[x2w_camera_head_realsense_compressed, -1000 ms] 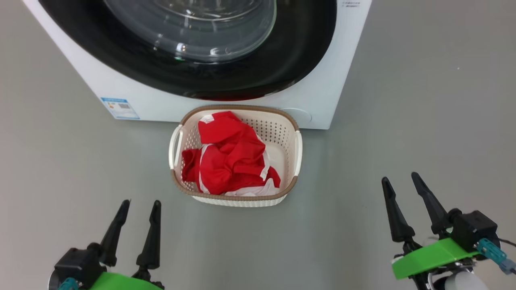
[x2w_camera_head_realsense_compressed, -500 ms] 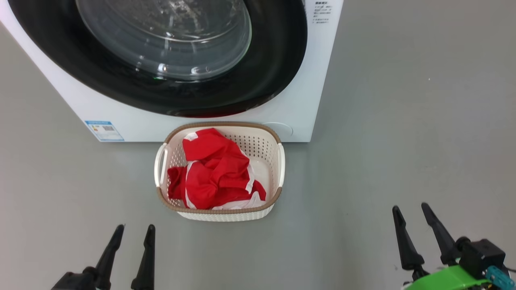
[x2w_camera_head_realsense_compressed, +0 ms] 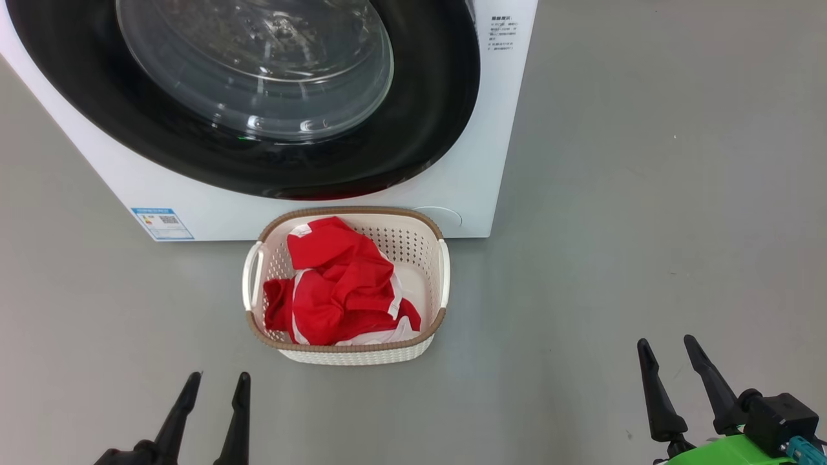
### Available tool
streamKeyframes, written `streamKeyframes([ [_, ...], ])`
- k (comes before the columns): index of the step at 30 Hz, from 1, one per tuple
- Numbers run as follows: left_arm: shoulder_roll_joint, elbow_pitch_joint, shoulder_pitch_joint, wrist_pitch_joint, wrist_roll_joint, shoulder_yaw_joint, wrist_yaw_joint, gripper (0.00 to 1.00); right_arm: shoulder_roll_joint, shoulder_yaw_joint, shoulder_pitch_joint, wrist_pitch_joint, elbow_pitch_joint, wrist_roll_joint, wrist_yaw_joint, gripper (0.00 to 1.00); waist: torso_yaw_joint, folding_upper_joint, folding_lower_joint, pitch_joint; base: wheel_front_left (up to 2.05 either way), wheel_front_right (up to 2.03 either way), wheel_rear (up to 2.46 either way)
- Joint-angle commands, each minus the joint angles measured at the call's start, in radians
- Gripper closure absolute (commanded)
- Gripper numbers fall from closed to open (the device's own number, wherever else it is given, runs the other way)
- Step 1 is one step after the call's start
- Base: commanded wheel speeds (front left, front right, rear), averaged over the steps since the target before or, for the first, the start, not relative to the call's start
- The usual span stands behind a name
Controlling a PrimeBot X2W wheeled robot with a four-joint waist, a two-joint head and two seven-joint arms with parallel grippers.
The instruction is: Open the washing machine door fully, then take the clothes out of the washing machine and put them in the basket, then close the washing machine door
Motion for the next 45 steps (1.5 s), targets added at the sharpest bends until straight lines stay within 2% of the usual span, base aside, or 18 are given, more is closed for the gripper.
streamKeyframes([
  [1,0.017,-0.029,-0.010,-0.008,0.006,0.032,-0.005,0.00,-0.012,0.022,0.001,-0.004,-0.026,0.012,-0.001,0.00,0.000,0.0000,0.0000,-0.001,0.00,0.00,0.00],
  [14,0.015,-0.027,-0.005,-0.008,-0.014,0.028,-0.005,0.00,-0.012,0.018,0.007,-0.004,-0.027,0.011,-0.001,0.00,0.003,0.0000,0.0000,-0.013,0.00,0.00,0.00],
  [15,0.001,0.000,0.000,0.000,-0.009,-0.005,0.000,1.00,0.001,-0.004,0.013,0.000,-0.002,0.000,0.000,1.00,0.003,0.0000,0.0000,-0.013,0.00,0.00,0.00],
  [21,-0.026,0.069,0.000,0.007,-0.013,-0.014,0.002,1.00,0.018,-0.001,0.020,0.003,0.070,0.000,0.000,1.00,0.003,0.0000,0.0000,-0.014,0.00,0.00,0.00],
  [24,-0.027,0.068,-0.001,0.013,-0.042,-0.014,0.001,1.00,0.016,0.000,0.018,0.008,0.068,0.030,0.000,1.00,0.003,0.0000,0.0003,-0.015,0.00,0.00,0.00],
  [28,-0.025,0.067,-0.003,0.022,-0.085,-0.012,0.001,1.00,0.012,0.002,0.014,0.017,0.066,0.075,0.000,1.00,0.002,0.0000,0.0024,-0.022,0.00,0.00,0.00],
  [32,-0.024,0.069,-0.009,0.032,-0.128,-0.010,0.002,1.00,0.008,0.004,0.006,0.026,0.068,0.120,0.000,1.00,0.002,0.0000,0.0003,-0.025,0.00,0.00,0.00],
  [45,-0.021,0.075,-0.027,0.062,-0.267,-0.003,0.000,1.00,-0.003,0.008,-0.018,0.055,0.068,0.263,0.000,1.00,0.000,0.0000,0.0001,-0.036,0.00,0.00,0.00],
])
